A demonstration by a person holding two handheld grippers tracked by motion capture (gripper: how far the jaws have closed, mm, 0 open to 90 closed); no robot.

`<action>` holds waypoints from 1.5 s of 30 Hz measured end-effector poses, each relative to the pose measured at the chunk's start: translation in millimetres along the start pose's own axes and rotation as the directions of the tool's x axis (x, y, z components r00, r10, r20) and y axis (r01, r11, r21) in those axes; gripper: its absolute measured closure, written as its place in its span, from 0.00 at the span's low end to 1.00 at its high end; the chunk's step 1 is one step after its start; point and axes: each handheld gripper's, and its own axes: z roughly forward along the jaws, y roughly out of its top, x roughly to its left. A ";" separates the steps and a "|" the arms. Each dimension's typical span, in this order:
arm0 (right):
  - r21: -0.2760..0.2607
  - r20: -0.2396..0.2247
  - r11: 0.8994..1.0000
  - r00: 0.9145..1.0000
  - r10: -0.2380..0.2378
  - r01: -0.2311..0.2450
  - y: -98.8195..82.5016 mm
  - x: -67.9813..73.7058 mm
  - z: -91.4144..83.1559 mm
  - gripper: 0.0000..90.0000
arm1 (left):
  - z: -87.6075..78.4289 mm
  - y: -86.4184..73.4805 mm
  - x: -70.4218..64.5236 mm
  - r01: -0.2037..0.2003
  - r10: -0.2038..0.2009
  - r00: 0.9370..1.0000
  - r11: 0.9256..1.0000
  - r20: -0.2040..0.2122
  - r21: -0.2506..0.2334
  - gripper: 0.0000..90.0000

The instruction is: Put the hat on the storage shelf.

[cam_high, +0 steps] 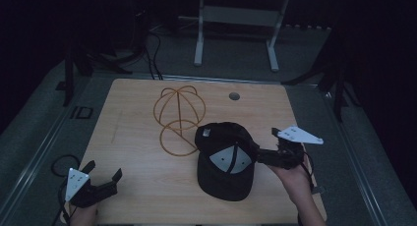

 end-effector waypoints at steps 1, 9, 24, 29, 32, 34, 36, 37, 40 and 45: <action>0.020 -0.006 1.000 1.000 -0.017 0.017 0.8 2.9 5.2 0.17 | -0.1 0.0 0.1 0.000 0.000 1.000 1.000 0.005 0.000 0.02; 0.152 0.030 0.988 0.999 -0.028 0.023 -6.7 11.1 45.1 0.31 | -0.7 0.4 0.4 -0.002 0.002 1.000 1.000 0.010 -0.003 0.02; 0.223 0.135 0.974 0.989 -0.057 0.026 -29.3 -0.7 67.7 0.99 | 2.2 -0.4 -1.5 0.010 -0.011 0.996 1.000 0.087 0.017 0.02; 0.173 0.130 0.985 0.991 -0.040 0.017 -20.9 0.5 60.3 0.99 | 6.1 -0.9 -6.9 0.039 -0.044 0.989 0.998 0.139 0.042 0.02; 0.151 0.121 0.988 0.992 -0.028 0.009 -16.0 0.6 55.6 0.99 | 7.3 -0.5 -9.7 0.074 -0.081 0.978 0.996 0.193 0.043 0.02; 0.129 0.118 0.992 0.993 -0.030 0.015 -10.5 1.6 49.9 0.99 | 7.7 1.2 -13.4 0.080 -0.090 0.973 0.995 0.211 0.058 0.02; 0.108 0.113 0.994 0.993 -0.031 0.019 -4.6 2.7 43.3 0.99 | 8.1 3.8 -19.5 0.079 -0.094 0.967 0.994 0.237 0.072 0.02; 0.097 0.113 0.995 0.993 -0.034 0.023 -1.4 3.8 39.9 0.99 | 8.1 4.7 -22.6 0.065 -0.080 0.971 0.995 0.227 0.072 0.02; 0.060 0.108 0.997 0.993 -0.044 0.037 8.5 7.0 28.8 0.99 | 7.7 9.3 -34.7 0.009 -0.027 0.980 0.996 0.197 0.090 0.02; 0.005 0.099 0.998 0.993 -0.063 0.063 23.0 10.7 13.0 0.99 | 9.1 12.9 -52.1 -0.015 -0.018 0.962 0.993 0.272 0.120 0.02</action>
